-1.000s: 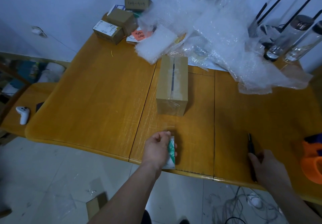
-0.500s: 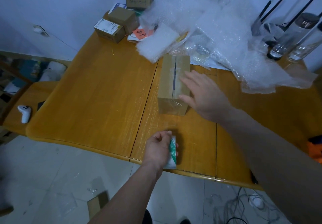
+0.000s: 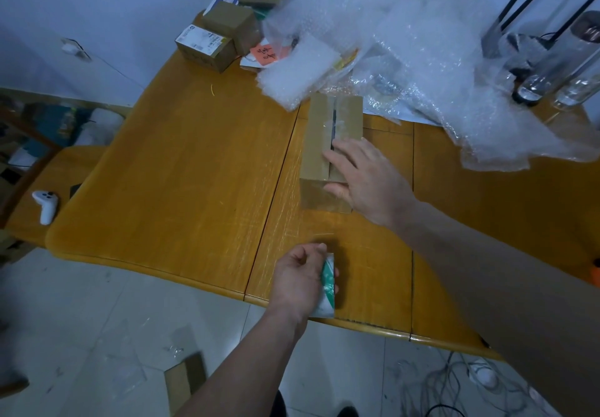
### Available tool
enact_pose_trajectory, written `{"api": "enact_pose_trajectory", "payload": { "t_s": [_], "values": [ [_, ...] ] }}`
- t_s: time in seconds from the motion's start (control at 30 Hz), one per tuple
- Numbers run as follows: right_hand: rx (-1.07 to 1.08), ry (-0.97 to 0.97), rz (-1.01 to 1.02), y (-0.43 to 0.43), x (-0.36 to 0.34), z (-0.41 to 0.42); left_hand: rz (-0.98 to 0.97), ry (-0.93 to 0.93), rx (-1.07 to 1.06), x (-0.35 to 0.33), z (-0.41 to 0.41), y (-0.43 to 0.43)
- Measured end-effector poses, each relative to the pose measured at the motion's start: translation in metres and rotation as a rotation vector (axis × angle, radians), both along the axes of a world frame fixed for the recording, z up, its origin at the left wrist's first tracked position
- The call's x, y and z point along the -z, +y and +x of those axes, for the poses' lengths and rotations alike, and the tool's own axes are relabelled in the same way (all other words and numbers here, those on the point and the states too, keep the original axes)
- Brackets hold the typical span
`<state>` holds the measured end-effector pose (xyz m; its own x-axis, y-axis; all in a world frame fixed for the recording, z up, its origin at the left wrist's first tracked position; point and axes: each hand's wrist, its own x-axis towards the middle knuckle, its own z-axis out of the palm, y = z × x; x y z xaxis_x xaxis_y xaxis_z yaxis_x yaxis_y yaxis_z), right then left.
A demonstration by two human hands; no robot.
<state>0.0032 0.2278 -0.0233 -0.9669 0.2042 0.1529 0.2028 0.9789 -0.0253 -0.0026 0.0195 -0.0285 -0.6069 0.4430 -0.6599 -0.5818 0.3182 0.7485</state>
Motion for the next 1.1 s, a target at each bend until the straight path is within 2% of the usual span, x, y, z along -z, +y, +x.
{"api": "enact_pose_trajectory", "payload": {
  "t_s": [0.33, 0.7, 0.9, 1.1],
  "values": [
    [0.012, 0.034, 0.055, -0.004, 0.004, -0.001, -0.013, 0.024, 0.015, 0.001, 0.002, -0.001],
    [0.055, -0.058, 0.135, -0.011, 0.000, 0.000, -0.009, 0.021, 0.011, 0.000, 0.002, -0.002],
    [0.115, 0.095, 0.082, -0.021, 0.000, -0.007, -0.003, 0.006, 0.008, 0.000, 0.001, -0.003],
    [0.096, 0.016, 0.173, -0.020, 0.004, -0.008, 0.003, 0.012, 0.014, 0.000, 0.001, -0.001]
  ]
}}
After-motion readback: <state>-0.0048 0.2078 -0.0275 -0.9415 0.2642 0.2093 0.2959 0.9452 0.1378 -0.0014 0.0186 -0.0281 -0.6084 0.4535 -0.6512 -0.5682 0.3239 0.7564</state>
